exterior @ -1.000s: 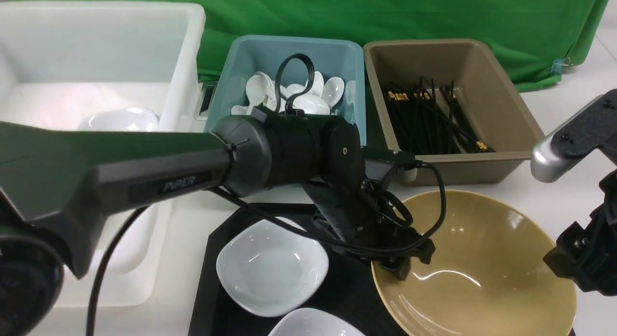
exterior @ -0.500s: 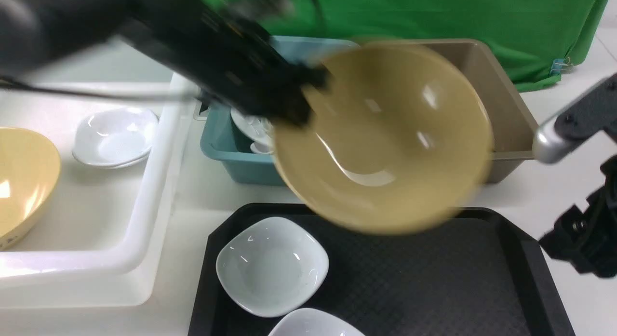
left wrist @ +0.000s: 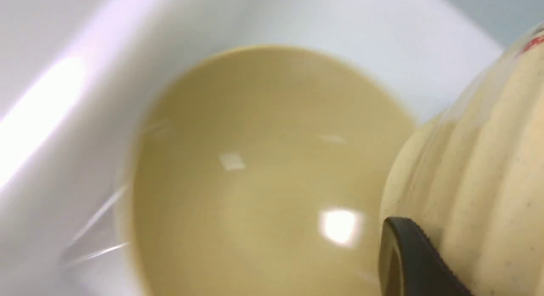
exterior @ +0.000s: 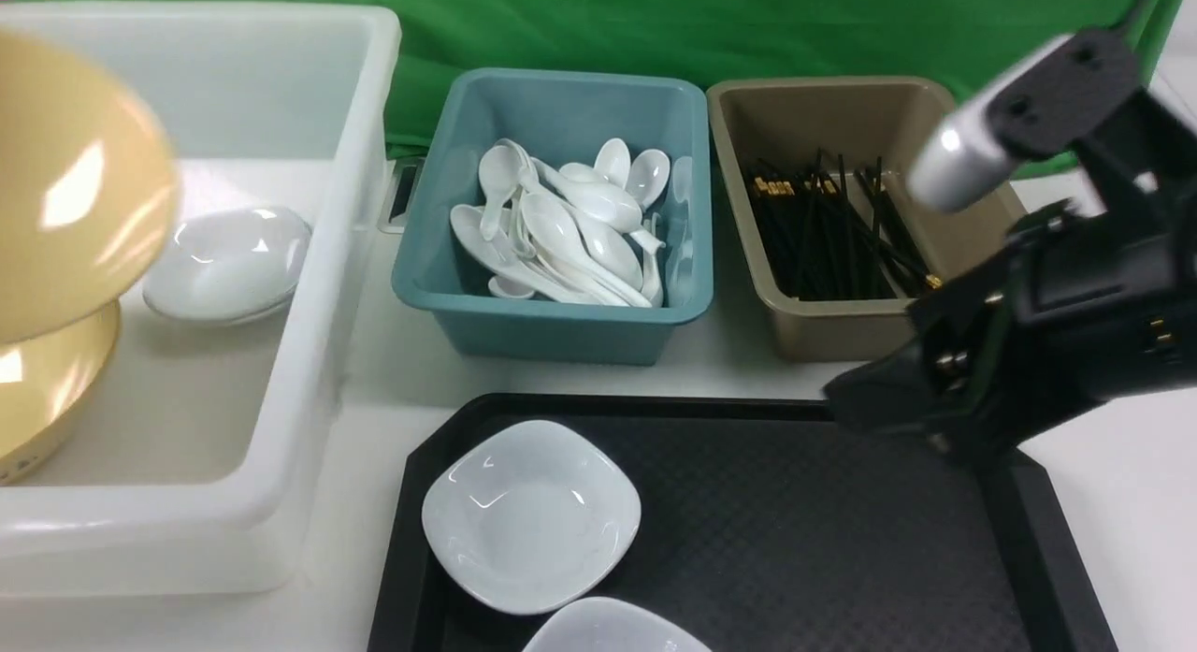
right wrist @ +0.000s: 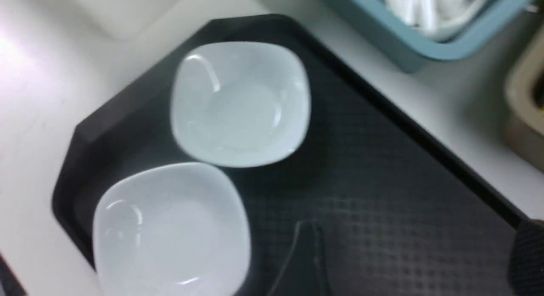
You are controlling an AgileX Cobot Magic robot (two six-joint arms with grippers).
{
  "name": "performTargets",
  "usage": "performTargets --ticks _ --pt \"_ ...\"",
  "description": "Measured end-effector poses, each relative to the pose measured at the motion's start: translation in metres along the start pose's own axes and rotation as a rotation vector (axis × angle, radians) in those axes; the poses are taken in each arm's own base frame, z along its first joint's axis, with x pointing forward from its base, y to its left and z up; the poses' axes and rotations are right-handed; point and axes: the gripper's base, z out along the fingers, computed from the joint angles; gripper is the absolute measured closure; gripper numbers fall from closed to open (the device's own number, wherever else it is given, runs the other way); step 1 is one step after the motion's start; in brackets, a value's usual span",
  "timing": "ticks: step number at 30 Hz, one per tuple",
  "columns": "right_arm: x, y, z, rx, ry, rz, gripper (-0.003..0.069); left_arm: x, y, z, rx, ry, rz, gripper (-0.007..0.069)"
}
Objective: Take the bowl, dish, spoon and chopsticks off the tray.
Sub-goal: Use the left arm to put the noodle bowl into the large storage box on the left
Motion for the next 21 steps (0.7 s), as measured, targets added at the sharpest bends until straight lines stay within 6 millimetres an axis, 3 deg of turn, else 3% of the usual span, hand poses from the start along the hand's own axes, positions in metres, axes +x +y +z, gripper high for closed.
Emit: performTargets --ticks 3,6,9,12,15,16,19,21 --pt "0.000 0.005 0.010 -0.022 0.023 -0.022 0.0088 0.003 0.020 0.016 -0.037 0.010 -0.057 0.0609" --pt "-0.001 0.007 0.022 -0.034 0.042 -0.034 0.0088 0.004 0.027 0.031 -0.057 0.031 -0.059 0.0588" --pt "-0.003 0.004 0.031 -0.025 0.032 -0.031 0.0088 0.006 0.030 0.042 -0.065 0.063 -0.067 0.0531" --pt "-0.007 0.001 0.044 -0.016 0.031 -0.024 0.0088 0.007 0.032 0.047 -0.069 0.078 -0.071 0.0419" --pt "-0.018 -0.003 0.064 -0.017 0.050 -0.020 0.0088 0.002 0.031 0.041 -0.085 0.070 -0.037 0.0271" --pt "-0.020 -0.003 0.063 -0.017 0.045 -0.021 0.0088 0.002 0.031 0.040 -0.084 0.069 -0.038 0.0271" --pt "-0.038 -0.010 0.093 -0.021 0.078 0.032 0.0088 -0.013 0.021 0.013 -0.080 0.000 0.007 0.0129" --pt "-0.045 -0.013 0.109 -0.023 0.100 0.065 0.0088 -0.020 0.013 -0.007 -0.067 -0.044 0.024 0.0092"
